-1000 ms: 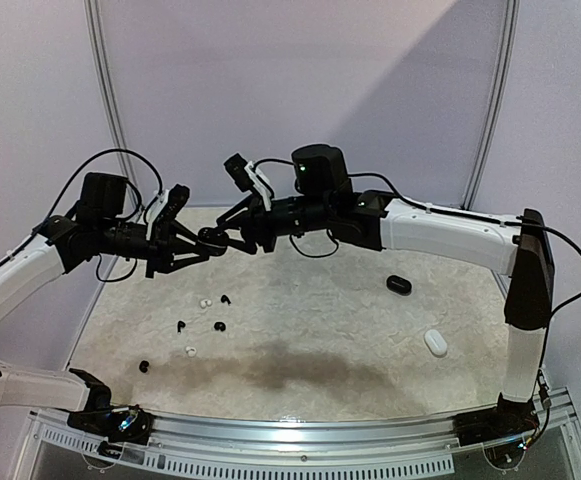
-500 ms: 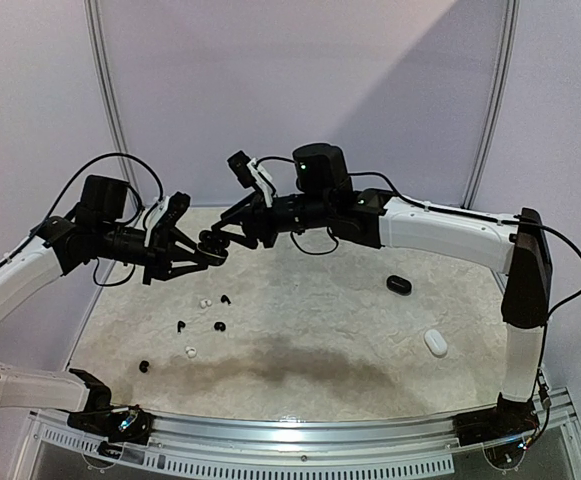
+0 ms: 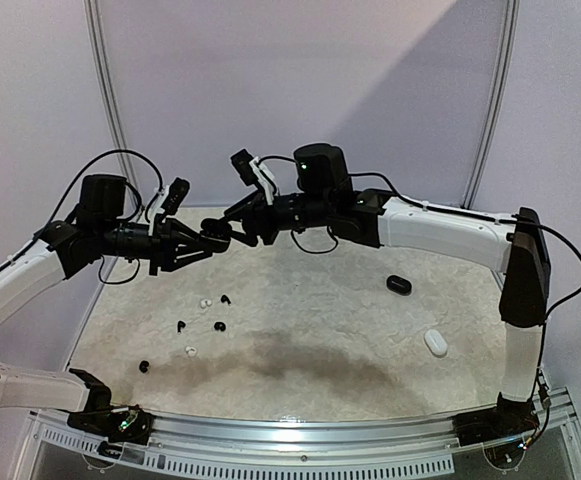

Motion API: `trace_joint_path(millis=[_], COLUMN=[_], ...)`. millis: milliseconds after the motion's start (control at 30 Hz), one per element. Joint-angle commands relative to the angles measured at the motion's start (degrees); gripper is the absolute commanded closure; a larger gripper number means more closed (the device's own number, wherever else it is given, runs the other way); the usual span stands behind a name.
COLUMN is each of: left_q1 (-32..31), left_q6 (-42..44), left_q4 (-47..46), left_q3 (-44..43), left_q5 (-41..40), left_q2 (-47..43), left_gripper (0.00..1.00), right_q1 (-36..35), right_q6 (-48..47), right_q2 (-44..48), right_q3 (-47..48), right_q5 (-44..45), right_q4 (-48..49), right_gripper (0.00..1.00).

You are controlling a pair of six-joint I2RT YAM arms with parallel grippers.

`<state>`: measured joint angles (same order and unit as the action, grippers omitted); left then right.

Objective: Insert the wireless bluetooth earbuds into the charging case

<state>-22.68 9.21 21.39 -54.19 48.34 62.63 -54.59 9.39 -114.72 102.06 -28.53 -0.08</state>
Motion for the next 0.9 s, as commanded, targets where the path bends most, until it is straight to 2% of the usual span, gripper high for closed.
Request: trace_joint_path(millis=[0,267,400,733,867], left_q1=[-0.2,-0.1,0.1,1.2,2.2], left_q6=[-4.6,-5.3,-7.0,-11.5,-13.4], left_q4=[-5.1,-5.0,-5.4,-6.6,-6.0], left_q3=[0.7,0.4,0.2,0.1,-0.3], left_q5=[-1.9,-2.0,-4.4,-11.8,-14.6], left_q2=[0.2,1.0,1.4,1.5,1.0], left_gripper=[1.0,1.0,1.0,1.0,1.0], right_q1=[1.4,1.8,2.1,4.1,4.1], right_q6=[2.9,3.0,3.7,9.9,9.6], right_q2=[0.7,2.1,2.5,3.2,2.5], right_q3=[0.1,0.5,0.7,0.6,0.7], right_q5=[1.1,1.4,2.3,8.6,15.9], right_q4=[1.2,1.7,2.5,3.5,1.7], right_gripper=[0.45,0.42,0.38,0.36,0.35])
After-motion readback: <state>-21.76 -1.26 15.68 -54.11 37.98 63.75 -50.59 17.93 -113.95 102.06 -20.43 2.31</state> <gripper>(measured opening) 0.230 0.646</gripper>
